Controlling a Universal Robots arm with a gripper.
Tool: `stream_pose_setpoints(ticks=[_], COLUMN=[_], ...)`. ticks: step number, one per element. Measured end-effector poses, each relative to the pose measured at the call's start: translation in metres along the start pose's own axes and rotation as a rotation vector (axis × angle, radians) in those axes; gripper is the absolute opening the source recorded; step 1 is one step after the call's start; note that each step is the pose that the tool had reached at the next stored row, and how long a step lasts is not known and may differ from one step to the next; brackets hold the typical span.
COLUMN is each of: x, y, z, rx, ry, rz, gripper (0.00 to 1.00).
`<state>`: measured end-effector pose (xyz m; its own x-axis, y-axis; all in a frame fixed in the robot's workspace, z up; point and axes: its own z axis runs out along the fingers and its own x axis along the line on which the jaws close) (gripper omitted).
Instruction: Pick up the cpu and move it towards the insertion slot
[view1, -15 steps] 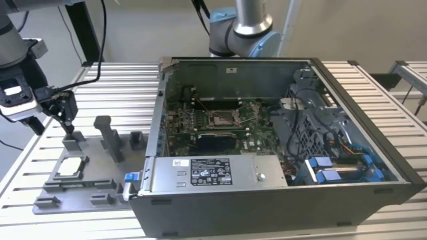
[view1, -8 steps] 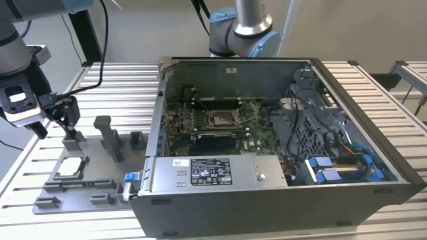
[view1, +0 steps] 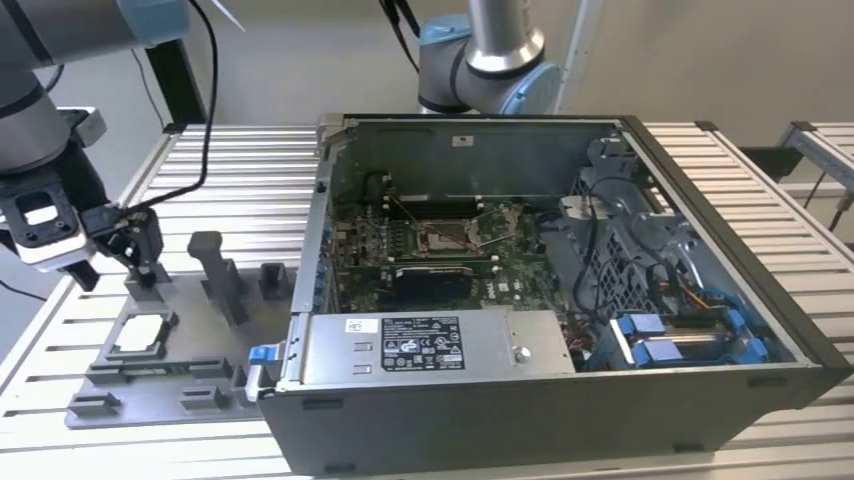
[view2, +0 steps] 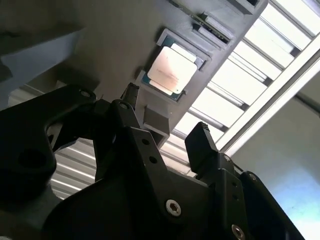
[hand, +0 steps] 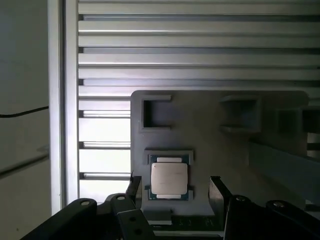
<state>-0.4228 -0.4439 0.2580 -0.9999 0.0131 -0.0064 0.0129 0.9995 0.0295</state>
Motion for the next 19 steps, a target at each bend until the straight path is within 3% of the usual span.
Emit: stream_pose_setpoints(ticks=[13,19], x=[0.0001,0.0001], y=[-0.0041,-0.0095], z=[0.0225,0.0311], rx=[0.0000,0.0000], ry=[-0.0003,-0.0002], rz=[0.005,0.005], gripper=[1.00,1.00])
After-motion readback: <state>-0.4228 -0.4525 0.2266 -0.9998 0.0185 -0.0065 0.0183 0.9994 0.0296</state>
